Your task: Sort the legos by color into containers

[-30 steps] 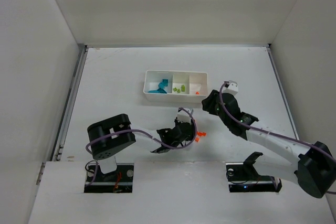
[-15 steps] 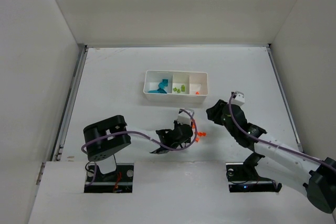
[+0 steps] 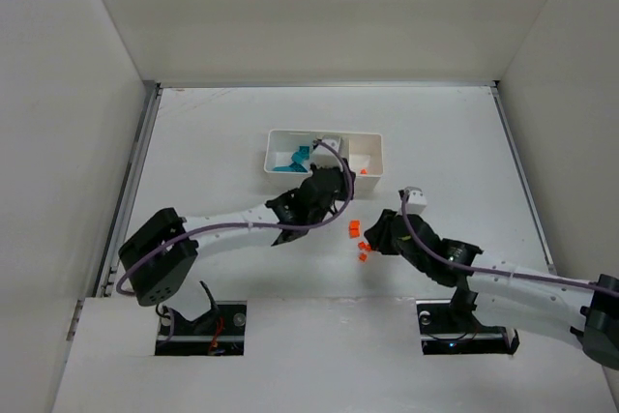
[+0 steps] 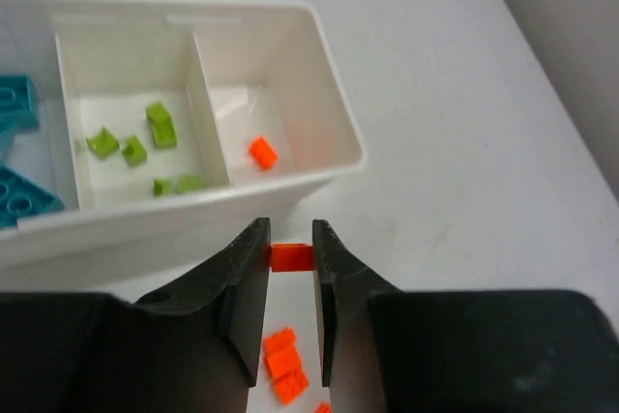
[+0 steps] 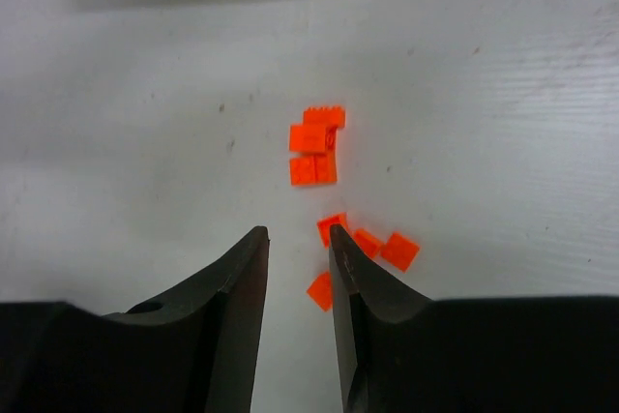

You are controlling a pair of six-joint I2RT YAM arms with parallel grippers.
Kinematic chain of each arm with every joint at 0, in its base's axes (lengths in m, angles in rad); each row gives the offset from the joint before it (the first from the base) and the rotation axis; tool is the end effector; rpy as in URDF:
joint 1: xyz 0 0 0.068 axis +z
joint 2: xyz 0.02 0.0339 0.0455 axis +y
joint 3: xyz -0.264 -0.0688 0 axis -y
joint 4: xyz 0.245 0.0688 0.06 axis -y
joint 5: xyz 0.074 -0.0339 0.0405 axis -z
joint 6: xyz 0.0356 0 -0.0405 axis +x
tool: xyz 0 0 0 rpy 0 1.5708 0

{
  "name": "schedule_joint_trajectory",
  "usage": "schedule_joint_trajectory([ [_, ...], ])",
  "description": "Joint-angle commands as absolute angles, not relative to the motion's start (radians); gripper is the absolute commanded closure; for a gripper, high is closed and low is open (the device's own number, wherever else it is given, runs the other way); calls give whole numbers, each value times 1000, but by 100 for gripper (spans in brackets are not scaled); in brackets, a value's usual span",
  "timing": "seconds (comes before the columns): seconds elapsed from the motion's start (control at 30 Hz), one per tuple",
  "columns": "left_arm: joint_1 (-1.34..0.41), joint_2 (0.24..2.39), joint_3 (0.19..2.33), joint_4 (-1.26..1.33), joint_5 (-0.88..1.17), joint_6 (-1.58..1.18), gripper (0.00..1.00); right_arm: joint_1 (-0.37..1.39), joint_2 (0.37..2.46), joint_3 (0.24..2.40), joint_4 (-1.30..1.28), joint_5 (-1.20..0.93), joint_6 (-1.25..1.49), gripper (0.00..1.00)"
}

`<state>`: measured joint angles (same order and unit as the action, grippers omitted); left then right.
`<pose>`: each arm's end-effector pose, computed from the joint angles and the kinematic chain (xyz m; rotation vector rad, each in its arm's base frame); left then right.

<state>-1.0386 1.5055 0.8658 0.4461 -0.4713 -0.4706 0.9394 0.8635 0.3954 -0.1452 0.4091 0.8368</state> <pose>0.1859 -0.2838 0.2585 0.1593 1.7865 -0.6841 0.1185 0.1381 0.1958 0.1223 2.1830 0.5909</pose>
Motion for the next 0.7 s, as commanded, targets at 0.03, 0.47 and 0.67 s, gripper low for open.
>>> schedule_joint_trajectory([
  [0.03, -949, 1597, 1001, 485, -381, -433, 80, 1021, 880, 410, -204, 475, 894, 57],
  [0.47, -848, 1917, 1272, 449, -316, -410, 76, 1098, 1038, 446, -216, 488, 914, 42],
  [0.67, -841, 1918, 1295, 449, -285, -408, 58, 1105, 1084, 463, -190, 485, 911, 44],
])
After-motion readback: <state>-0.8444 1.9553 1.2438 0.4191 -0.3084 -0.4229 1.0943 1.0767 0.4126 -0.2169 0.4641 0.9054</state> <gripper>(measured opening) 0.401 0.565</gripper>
